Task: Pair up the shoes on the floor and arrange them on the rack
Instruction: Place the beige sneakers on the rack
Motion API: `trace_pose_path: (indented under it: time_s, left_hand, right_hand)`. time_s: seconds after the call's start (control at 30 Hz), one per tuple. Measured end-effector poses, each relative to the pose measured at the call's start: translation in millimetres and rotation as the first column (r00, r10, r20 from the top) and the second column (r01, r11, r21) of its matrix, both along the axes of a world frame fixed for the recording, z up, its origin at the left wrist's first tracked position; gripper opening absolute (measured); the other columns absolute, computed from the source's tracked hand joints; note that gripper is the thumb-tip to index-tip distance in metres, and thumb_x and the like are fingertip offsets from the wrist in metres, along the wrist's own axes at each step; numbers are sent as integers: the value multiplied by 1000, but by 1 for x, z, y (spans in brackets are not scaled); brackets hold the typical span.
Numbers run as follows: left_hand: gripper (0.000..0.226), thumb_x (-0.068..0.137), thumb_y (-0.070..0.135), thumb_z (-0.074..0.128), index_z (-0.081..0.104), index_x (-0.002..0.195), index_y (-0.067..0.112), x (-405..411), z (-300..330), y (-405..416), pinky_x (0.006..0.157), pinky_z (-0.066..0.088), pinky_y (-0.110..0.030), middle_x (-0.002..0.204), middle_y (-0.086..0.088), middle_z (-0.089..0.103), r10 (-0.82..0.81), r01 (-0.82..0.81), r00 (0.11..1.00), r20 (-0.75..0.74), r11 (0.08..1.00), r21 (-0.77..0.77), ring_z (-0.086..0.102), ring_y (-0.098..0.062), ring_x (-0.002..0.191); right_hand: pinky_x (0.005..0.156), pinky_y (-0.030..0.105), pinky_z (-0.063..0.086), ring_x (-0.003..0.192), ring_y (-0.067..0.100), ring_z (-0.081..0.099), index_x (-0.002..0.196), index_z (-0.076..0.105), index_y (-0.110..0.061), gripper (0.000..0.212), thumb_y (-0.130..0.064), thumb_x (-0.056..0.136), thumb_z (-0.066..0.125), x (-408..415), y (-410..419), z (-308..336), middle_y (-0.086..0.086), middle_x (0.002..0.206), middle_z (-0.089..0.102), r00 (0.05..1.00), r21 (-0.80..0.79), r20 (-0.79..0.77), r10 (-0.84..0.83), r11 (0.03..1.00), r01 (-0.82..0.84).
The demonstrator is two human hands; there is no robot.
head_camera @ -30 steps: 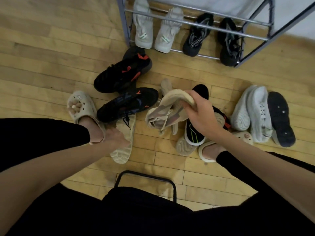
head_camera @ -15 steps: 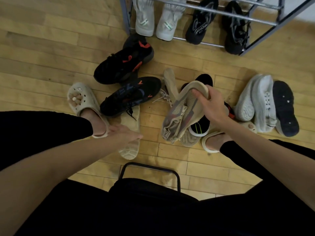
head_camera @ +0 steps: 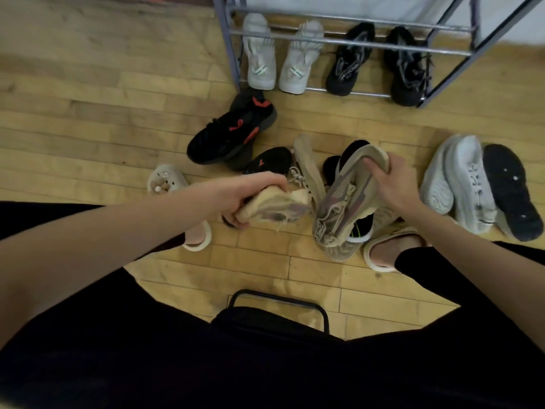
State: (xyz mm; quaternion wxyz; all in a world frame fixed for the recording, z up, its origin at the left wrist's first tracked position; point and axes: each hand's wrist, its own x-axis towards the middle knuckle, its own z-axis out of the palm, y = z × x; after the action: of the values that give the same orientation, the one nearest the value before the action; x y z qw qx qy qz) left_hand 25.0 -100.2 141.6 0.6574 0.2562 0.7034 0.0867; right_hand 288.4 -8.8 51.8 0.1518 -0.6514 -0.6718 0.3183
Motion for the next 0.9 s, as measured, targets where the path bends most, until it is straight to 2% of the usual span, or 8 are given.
trace_pose_path:
  time_s: [0.13,0.27,0.4,0.57,0.67,0.73,0.83,0.9]
  left_hand:
    - [44,63,47,74,68,91,14,-16,-17,41,68,55,-28,77,-5,72,9,-25,995,-99,985,-168,68,-22,75]
    - [54,55,43,77,65,97,11,-24,-31,79,85,53,-38,97,-11,70,73,-99,984,-165,982,-160,67,-29,91]
    - [44,72,47,70,55,92,11,-19,-53,109,91,54,-44,91,-11,61,225,-236,936,-269,972,-9,63,-29,89]
    - [90,66,67,66,45,134,12,-23,-92,126,91,53,-44,118,-6,57,343,-291,875,-343,937,195,57,-29,105]
    - [103,52,73,72,48,132,13,-25,-119,123,91,53,-42,123,-4,59,280,-159,851,-445,944,290,59,-25,109]
    - [95,58,65,76,45,132,14,-23,-136,119,96,48,-41,126,-5,57,279,-133,834,-475,939,319,53,-27,118]
    - [75,73,42,76,44,136,17,-15,-162,113,98,41,-39,130,-4,53,425,-287,806,-411,889,356,41,-27,126]
    - [83,73,26,75,33,145,30,-9,-178,105,100,44,-41,133,-5,50,538,-443,807,-244,824,354,45,-27,124]
  right_hand:
    - [60,30,31,73,27,54,84,54,-10,30,-38,95,55,2,9,1,7,77,56,1000,-22,3,22,1000,-22]
    - [52,29,34,71,21,52,86,56,-11,26,-36,92,60,-6,28,-1,3,75,56,996,-82,-2,91,993,-91]
    - [52,19,30,74,14,47,98,59,-9,20,-27,92,62,-16,53,-12,-5,77,52,988,-110,65,142,985,-134]
    - [72,33,45,93,26,58,118,53,-3,30,-20,94,57,-28,66,-43,11,108,62,989,-211,110,97,975,-72]
    - [85,44,51,106,36,58,134,39,0,45,-21,96,52,-35,57,-58,21,122,58,987,-220,163,10,975,26]
    - [93,47,46,117,41,50,142,26,2,62,-31,96,50,-40,40,-62,26,132,47,974,-226,225,-34,970,86]
    - [106,50,33,133,43,32,149,8,2,98,-60,87,52,-47,2,-64,27,147,28,946,-312,323,-31,940,138]
    - [107,49,30,135,43,28,149,6,3,117,-72,75,57,-51,-24,-66,27,147,23,901,-341,434,16,928,148]
